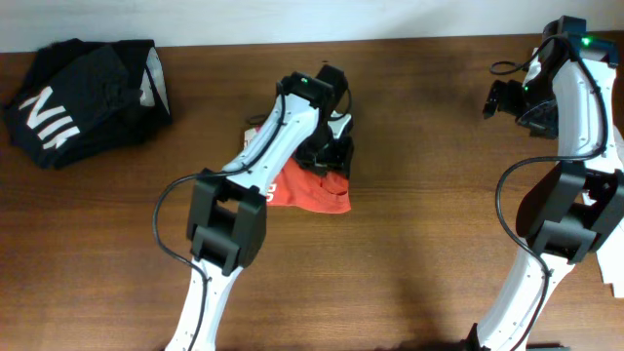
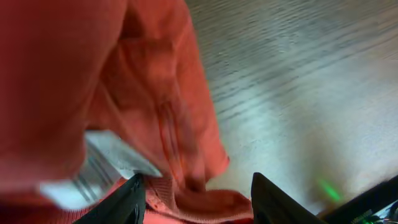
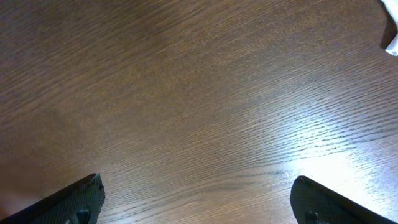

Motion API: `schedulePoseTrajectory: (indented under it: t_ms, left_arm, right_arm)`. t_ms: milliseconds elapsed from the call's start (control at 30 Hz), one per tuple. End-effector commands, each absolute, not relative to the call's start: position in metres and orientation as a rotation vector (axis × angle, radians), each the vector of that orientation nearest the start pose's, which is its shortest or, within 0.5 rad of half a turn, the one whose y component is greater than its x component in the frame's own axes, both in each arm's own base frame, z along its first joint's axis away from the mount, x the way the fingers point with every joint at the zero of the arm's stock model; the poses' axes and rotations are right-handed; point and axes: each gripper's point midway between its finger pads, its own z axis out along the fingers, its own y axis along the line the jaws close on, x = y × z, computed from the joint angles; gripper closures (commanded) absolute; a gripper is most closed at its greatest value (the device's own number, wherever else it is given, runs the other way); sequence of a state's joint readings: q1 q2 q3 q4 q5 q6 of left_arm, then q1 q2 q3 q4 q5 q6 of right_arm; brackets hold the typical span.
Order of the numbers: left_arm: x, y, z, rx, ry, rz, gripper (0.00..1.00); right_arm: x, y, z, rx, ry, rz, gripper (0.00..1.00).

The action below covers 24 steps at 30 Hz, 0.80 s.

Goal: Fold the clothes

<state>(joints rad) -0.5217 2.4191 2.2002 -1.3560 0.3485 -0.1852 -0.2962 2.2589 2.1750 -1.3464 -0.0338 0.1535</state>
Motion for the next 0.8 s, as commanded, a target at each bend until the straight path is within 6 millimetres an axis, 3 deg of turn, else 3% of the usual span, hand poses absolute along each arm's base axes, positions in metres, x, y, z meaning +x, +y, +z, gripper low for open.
schedulePoseTrajectory:
  t_ms: [0, 100, 233, 267, 400, 600, 633, 700, 733, 767]
  left_arm:
    - [0.38, -0.282, 0.038, 0.485, 3.217, -0.521, 0.46]
    - [0.387, -0.286, 0.037, 0.49, 3.18, -0.524, 0.51]
    - [0.394, -0.287, 0.037, 0.494, 3.149, -0.518, 0.96]
    - [0.396, -0.286, 0.038, 0.494, 3.145, -0.506, 0.99]
    - [0.399, -0.292, 0.059, 0.543, 3.093, -0.396, 0.99]
    - [0.395, -0.312, 0.059, 0.607, 3.049, -0.399, 0.99]
    - [0.395, -0.308, 0.058, 0.577, 3.06, -0.359, 0.93]
    - [0.403, -0.274, 0.055, 0.321, 3.109, -0.126, 0.78]
    - [0.408, -0.263, 0.055, 0.274, 3.119, -0.106, 0.69]
    - [0.412, -0.255, 0.055, 0.238, 3.128, -0.127, 0.68]
  right_arm:
    - [0.451, -0.136, 0.118, 0.668, 2.914, 0.02, 0.01]
    - [0.451, -0.136, 0.118, 0.668, 2.914, 0.02, 0.01]
    - [0.451, -0.136, 0.118, 0.668, 2.914, 0.02, 0.01]
    - [0.452, -0.136, 0.118, 0.668, 2.913, 0.02, 0.01]
    - [0.451, -0.136, 0.118, 0.668, 2.914, 0.02, 0.01]
    - [0.451, -0.136, 0.118, 0.668, 2.914, 0.02, 0.01]
    - [0.451, -0.136, 0.118, 0.668, 2.914, 0.02, 0.01]
    - [0.451, -0.136, 0.118, 0.668, 2.914, 0.02, 0.01]
    - [0.451, -0.136, 0.118, 0.668, 2.914, 0.021, 0.01]
    - [0.451, -0.136, 0.118, 0.668, 2.914, 0.02, 0.01]
